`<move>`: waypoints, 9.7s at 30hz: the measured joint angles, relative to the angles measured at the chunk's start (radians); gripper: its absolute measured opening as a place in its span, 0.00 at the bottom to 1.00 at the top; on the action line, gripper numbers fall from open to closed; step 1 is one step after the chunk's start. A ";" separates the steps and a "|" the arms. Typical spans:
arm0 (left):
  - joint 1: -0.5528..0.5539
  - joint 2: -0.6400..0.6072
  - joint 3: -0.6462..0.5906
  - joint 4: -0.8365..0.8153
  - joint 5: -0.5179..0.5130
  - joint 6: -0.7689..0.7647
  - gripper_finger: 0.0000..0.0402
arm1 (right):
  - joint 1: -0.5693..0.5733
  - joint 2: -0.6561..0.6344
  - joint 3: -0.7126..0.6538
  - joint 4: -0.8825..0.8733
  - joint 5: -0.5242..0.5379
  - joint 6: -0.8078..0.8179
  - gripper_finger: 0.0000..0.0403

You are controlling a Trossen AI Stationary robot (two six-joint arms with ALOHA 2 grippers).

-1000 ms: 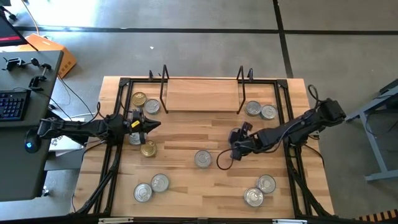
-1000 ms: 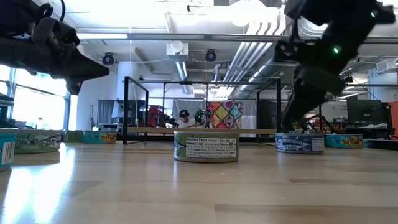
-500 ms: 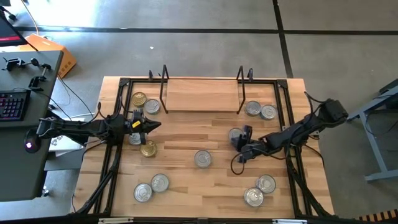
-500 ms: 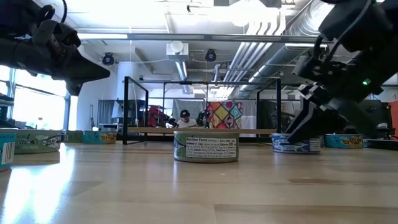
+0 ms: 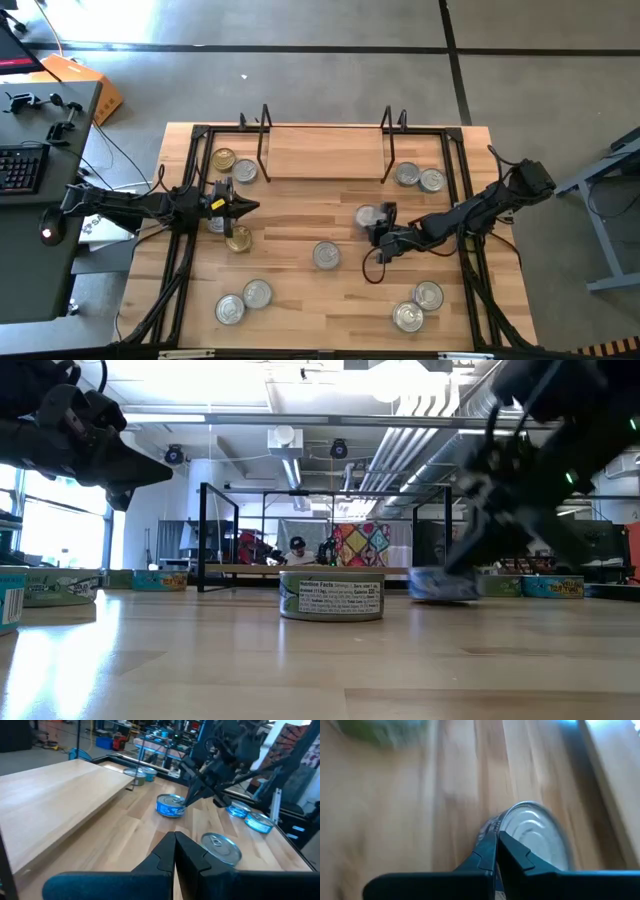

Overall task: Stack canned seafood by type on shelf
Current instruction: Put the blue tuna can on the shelf

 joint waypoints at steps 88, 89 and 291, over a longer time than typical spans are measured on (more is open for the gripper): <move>-0.185 0.413 0.054 0.273 -0.175 0.470 0.00 | -0.255 0.331 0.306 0.041 -0.273 -0.029 0.01; -0.184 0.430 0.054 0.296 -0.175 0.470 0.00 | -0.255 0.331 0.305 0.073 -0.306 -0.017 0.01; 0.069 1.458 0.748 0.168 0.299 0.756 0.01 | -0.047 0.158 0.168 0.223 -0.049 -0.054 0.40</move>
